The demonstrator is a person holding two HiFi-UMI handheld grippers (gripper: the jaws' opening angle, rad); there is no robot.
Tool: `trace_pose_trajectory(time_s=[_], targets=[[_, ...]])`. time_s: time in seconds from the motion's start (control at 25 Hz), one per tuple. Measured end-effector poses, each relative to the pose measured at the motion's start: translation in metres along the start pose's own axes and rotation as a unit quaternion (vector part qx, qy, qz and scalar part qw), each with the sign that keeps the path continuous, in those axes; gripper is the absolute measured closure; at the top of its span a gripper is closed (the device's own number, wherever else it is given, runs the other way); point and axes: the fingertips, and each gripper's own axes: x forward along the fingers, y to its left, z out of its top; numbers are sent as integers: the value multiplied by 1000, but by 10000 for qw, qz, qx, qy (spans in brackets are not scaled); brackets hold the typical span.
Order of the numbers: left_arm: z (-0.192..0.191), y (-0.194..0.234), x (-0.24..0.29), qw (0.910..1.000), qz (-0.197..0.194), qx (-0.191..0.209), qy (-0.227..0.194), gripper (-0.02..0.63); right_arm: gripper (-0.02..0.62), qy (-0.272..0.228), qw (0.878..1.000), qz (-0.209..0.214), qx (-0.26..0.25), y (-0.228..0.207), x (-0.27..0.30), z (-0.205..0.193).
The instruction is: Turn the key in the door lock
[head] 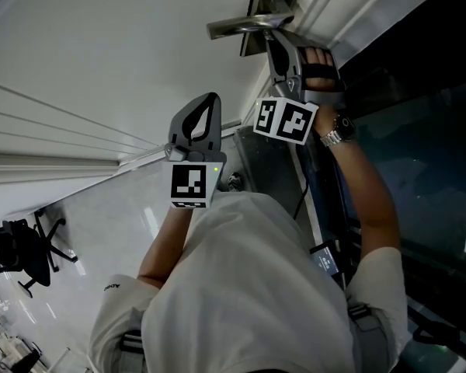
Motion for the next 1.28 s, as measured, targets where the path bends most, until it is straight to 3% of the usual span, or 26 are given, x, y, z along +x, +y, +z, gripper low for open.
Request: trace_pose_trajectory(time_s=[0.52, 0.84, 1.16, 1.28], targets=[[-1, -1, 6, 10000, 6, -11, 12, 597, 538, 66, 9899, 139, 1409, -4, 0, -1], [0, 0, 6, 10000, 60, -18, -1, 597, 538, 30, 9826, 165, 1849, -6, 0, -2], [-1, 4, 6, 9999, 97, -6, 33, 597, 585, 24, 9448, 238, 3268, -8, -1, -3], [-2, 4, 6, 9999, 104, -14, 43, 597, 585, 18, 9220, 411, 3850, -9, 0, -4]])
